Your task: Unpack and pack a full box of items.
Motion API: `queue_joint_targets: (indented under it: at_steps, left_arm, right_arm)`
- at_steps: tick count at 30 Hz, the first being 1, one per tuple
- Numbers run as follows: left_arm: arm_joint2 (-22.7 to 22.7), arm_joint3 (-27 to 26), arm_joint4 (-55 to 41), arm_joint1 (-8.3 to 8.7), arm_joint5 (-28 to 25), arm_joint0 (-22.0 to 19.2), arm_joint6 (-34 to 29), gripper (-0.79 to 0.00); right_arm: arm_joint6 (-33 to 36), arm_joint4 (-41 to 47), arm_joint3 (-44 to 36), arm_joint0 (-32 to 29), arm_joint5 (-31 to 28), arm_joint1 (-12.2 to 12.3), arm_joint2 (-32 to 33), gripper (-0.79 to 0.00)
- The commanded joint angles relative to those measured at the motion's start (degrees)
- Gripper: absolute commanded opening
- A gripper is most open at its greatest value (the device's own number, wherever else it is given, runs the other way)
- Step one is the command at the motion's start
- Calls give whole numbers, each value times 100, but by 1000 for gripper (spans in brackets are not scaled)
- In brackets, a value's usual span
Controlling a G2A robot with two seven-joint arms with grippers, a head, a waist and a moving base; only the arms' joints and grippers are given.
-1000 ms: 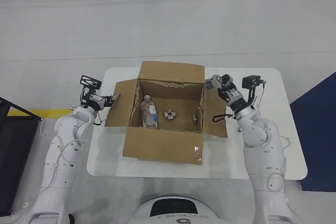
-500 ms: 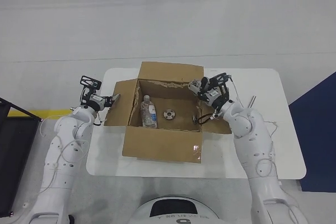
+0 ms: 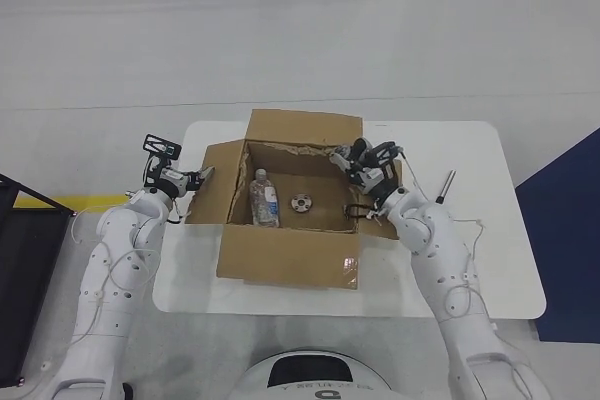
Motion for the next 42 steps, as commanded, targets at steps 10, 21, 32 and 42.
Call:
queue_joint_targets:
  at_steps: [10, 21, 32, 42]
  left_arm:
    - [0, 0, 0, 0, 0, 0, 0, 0]
    - [0, 0, 0, 0, 0, 0, 0, 0]
    - [0, 0, 0, 0, 0, 0, 0, 0]
    - [0, 0, 0, 0, 0, 0, 0, 0]
  right_arm:
    - [-1551, 196, -1440, -1253, -135, 212, 838, 0]
    - [-1755, 560, -1691, -1466, 934, 187, 926, 0]
    - [-1075, 1287, -1934, -1604, 1378, 219, 1364, 0]
    - [1627, 529, -3624, -2720, 2874, 378, 2310, -15]
